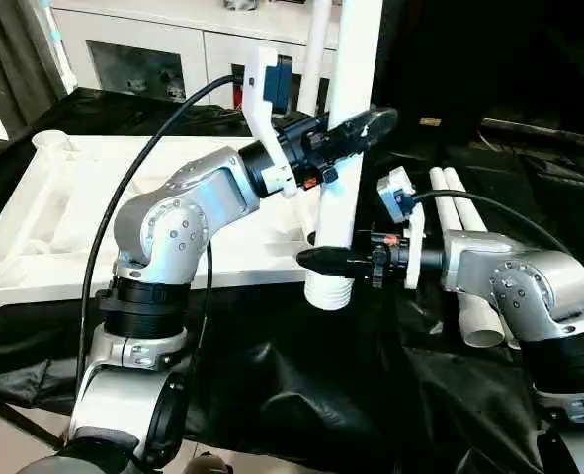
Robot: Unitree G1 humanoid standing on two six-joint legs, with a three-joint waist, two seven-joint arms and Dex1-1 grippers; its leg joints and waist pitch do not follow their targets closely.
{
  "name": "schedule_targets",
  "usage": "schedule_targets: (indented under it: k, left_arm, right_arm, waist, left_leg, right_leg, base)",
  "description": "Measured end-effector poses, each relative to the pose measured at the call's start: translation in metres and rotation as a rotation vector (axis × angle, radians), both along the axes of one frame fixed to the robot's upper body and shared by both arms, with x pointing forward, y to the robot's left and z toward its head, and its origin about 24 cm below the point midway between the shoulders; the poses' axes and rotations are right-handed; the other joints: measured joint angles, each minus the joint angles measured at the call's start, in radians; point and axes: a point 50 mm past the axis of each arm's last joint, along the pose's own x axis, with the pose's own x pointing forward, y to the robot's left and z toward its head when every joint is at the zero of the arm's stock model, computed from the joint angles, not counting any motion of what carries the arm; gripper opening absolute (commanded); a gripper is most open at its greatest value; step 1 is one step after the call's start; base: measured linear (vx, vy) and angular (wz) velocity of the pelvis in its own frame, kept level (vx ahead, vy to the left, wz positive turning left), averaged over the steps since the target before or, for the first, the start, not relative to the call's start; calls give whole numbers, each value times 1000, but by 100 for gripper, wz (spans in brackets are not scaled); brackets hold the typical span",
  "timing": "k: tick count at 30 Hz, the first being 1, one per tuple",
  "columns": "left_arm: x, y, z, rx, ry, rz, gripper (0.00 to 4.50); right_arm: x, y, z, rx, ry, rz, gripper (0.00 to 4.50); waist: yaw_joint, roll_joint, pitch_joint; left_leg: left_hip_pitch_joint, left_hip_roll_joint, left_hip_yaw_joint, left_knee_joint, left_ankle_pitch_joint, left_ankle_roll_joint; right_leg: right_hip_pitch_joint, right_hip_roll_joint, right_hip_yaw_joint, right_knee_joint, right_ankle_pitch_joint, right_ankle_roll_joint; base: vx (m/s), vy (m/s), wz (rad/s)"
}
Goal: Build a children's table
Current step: Insert table leg to table base
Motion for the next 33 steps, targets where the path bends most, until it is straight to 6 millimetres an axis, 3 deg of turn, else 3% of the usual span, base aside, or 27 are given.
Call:
schedule_targets:
  k: [12,17,18,29,31,33]
  left_arm:
    - [-1,-1,0,2,1,-16,180]
    - [-1,-1,0,2,-1,-19,180]
    - [-1,-1,0,1,-1,-19,180]
    - [0,-1,-1,-1,1,-16,180]
    - [0,-2,-1,-2,4,-11,236]
    - [0,-2,-2,-3,11,-16,250]
  right_arm:
    - [0,0,1,16,1,5,281]
    - [-1,1,2,22,2,15,242]
    - [-1,1,2,21,2,15,217]
    - [-2,1,2,16,2,18,196]
    - [-2,1,2,16,2,17,196]
    - [-2,1,2,15,2,17,196]
  waist:
    - [0,0,0]
    - [0,0,0]
    - [0,0,0]
    - [0,0,0]
    - [0,0,0]
    - [0,0,0]
  left_leg:
    - [0,0,0,0,0,0]
    - [0,0,0,0,0,0]
    - [0,0,0,0,0,0]
    - [0,0,0,0,0,0]
    - [0,0,0,0,0,0]
    - [0,0,0,0,0,0]
  right_leg:
    - [0,0,0,0,0,0]
    - [0,0,0,0,0,0]
    - [0,0,0,0,0,0]
    - [0,0,0,0,0,0]
    - [0,0,0,0,0,0]
    - [0,0,0,0,0,0]
  base:
    - [0,0,0]
    - [0,0,0]
    - [0,0,0]
    - [0,0,0]
    - [0,0,0]
    - [0,0,0]
